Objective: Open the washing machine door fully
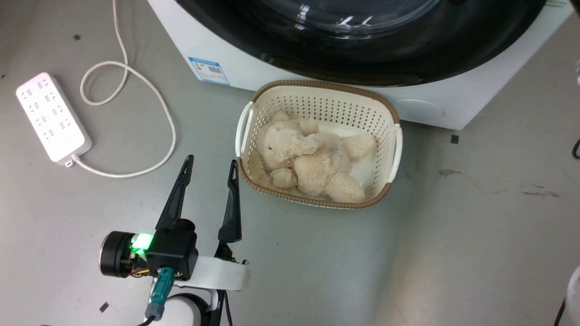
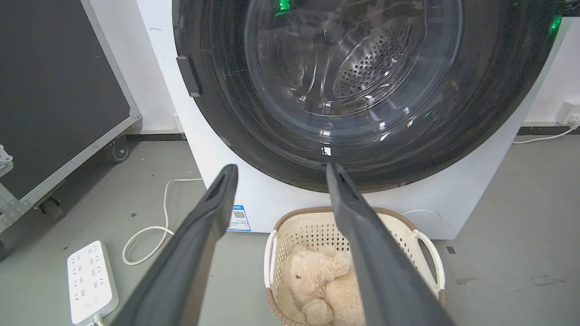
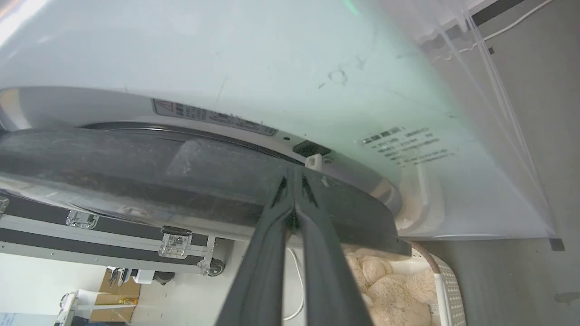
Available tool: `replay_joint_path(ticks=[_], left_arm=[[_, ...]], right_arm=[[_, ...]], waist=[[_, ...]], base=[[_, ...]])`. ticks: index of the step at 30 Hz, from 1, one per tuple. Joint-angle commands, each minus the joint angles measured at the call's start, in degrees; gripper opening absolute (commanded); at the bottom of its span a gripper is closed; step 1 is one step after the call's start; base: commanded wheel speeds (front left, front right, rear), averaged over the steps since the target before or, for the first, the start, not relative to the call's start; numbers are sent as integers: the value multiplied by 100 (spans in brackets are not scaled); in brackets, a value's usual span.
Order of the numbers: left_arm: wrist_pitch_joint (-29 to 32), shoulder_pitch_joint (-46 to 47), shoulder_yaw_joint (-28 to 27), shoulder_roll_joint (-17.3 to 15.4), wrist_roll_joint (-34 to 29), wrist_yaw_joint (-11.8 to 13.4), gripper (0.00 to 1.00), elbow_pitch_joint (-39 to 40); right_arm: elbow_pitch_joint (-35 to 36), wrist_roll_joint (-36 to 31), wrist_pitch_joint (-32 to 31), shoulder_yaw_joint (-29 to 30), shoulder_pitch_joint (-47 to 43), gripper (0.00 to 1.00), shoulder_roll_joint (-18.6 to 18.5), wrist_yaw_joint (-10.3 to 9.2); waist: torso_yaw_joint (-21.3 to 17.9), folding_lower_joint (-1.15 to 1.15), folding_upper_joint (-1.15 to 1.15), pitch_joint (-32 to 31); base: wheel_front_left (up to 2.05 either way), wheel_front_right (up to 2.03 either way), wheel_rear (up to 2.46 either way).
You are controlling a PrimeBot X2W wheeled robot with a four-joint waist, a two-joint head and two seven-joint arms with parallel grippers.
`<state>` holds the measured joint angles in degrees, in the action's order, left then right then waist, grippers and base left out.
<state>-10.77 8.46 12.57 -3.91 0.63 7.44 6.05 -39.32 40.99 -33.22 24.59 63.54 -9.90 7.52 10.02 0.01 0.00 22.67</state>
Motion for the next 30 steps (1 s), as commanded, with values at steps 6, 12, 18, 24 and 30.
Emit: replay_joint_path(ticks=[6,12,18,24,30], left_arm=[[-128,175,114,10,9,95,100,84],[-200,296,253,20,10,167,100,114],[-272,342,351,11,35,210,100,88],[-344,270,420,-10,89,246,100,-3],[-416,67,486,-58,156,238,100,-100]], right_arm=[[-442,126,-294,229,616,0,-109,-2],[-839,179,-686,427,939,0,-168,-2],[-1104,352,-1123,674,920,0,-160,-3],[-1154,633,-1626,925,564,0,5,-3],[-979,931,-2235,1133,-54,0,351,-3]], waist=[[129,0,0,175],[206,0,0,282],[183,-1,0,175],[110,-1,0,-154],[63,-1,0,-612]], base=[[0,0,0],[0,0,0],[0,0,0],[0,0,0],[0,0,0]])
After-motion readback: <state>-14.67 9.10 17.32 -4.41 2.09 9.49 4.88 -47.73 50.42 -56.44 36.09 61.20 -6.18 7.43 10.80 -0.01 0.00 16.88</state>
